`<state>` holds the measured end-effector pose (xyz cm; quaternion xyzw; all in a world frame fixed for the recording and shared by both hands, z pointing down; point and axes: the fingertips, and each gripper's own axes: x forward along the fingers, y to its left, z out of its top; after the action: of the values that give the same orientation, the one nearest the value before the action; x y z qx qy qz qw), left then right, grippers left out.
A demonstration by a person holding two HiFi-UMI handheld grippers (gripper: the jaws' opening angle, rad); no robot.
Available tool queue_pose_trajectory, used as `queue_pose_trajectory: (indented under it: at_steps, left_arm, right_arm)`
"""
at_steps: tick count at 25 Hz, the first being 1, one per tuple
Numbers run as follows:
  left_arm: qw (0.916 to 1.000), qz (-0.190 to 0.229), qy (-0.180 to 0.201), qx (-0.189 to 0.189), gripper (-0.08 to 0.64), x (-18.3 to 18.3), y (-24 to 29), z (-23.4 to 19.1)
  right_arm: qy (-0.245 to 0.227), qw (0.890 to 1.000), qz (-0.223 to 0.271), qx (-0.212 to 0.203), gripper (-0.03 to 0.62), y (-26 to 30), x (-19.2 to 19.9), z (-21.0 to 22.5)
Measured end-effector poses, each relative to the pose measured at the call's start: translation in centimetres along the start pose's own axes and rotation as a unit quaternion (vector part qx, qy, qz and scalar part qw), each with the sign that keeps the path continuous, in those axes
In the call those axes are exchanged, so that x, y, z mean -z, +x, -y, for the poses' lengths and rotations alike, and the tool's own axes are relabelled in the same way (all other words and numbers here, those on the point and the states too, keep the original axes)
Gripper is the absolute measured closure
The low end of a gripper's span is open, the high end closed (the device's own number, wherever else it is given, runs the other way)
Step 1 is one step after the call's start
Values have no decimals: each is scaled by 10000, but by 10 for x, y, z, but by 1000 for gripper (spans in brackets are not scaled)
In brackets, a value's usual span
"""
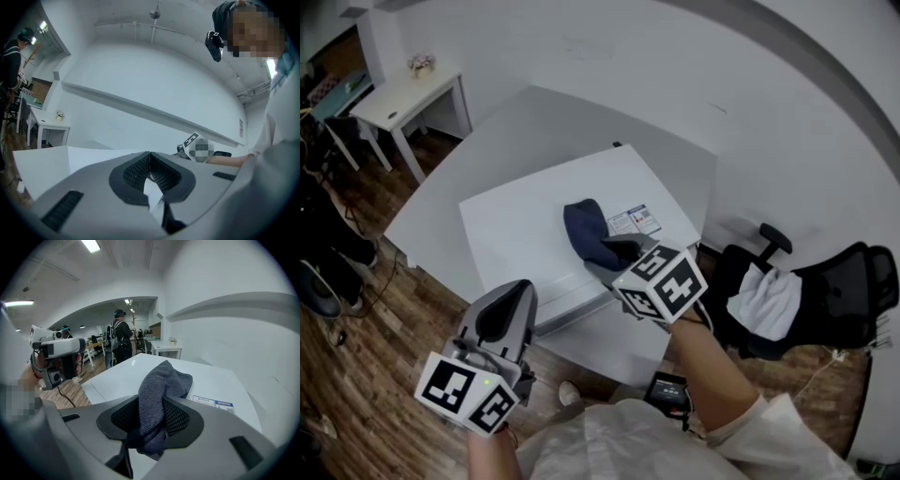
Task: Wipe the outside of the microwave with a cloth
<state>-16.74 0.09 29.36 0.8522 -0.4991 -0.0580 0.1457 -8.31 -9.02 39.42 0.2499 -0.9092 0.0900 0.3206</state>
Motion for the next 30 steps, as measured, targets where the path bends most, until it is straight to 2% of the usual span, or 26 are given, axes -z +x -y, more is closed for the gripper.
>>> queue_pose_trajectory:
  at_steps: [3,12,26,30]
  left_arm:
    - [10000,20,-28,-69,557,-1,-5,-6]
    - [9998,41,-92,-185,556,1,-14,-14]
    - [9975,126,-265,-636,556,-1,-27,-41]
    - [9966,150,-324,-747,557,-1,-30,-46]
  right_arm:
    - [-9,9996,51,-274,431,7,-6,-24]
    - [-486,9942,-61,-953,430,33,-25,-86]
    - [-834,9833,-199,-1606,430,69,-53,-136]
    - [-834,9828,-172,-1639,428,81,-62,-138]
